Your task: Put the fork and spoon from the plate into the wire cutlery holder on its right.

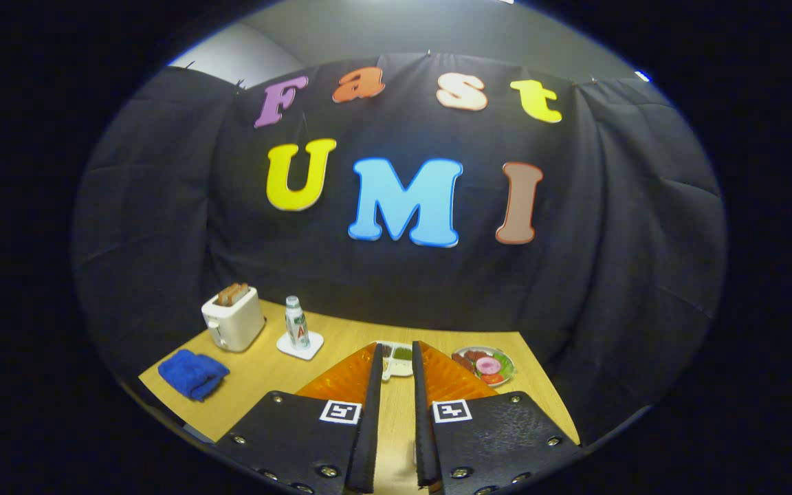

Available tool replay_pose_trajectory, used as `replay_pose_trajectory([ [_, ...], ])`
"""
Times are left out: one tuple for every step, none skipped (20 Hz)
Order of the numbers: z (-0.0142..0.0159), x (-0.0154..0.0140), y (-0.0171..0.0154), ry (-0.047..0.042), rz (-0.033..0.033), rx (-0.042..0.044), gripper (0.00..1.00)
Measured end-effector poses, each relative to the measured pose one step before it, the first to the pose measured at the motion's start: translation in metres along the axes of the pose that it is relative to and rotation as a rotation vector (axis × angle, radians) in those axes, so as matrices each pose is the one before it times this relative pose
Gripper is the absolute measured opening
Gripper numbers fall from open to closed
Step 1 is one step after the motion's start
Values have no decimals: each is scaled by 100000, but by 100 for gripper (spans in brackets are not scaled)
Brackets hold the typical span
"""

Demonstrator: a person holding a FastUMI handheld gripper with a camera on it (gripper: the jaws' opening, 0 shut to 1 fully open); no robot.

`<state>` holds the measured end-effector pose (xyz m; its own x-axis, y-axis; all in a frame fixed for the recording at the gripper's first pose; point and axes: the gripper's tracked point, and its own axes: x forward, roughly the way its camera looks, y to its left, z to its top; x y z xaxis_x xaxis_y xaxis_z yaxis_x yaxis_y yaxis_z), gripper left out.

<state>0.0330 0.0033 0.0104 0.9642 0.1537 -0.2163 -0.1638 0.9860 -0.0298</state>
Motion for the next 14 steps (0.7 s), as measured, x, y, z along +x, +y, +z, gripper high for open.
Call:
replay_pose_trajectory([
  [1021, -892, 795, -4142, -499, 778, 24],
  [894, -621, 979, -4335, 545, -72, 24],
  [709, -375, -53, -3203, -1692, -931, 23],
  [464, -480, 300, -2501, -986, 125, 24],
  [374, -311, 995, -2186, 569, 448, 26],
  [52, -356, 1351, -694, 2774, -501, 27],
  [-497, -407, 969, -189, 2545, -1320, 30],
  [-770, -435, 802, 2012, 1624, -2919, 33],
  [-357, -200, -239, 883, -2469, -2181, 48],
  [62, 169, 41, -888, -2217, -244, 63],
  [678, -35, 619, -3415, -879, 1471, 79],
  [553, 132, 502, -3633, -2300, 1955, 84],
  [222, -34, -343, -2315, -3464, 228, 95],
  [467, -463, -4, -1551, -2359, -1639, 98],
])
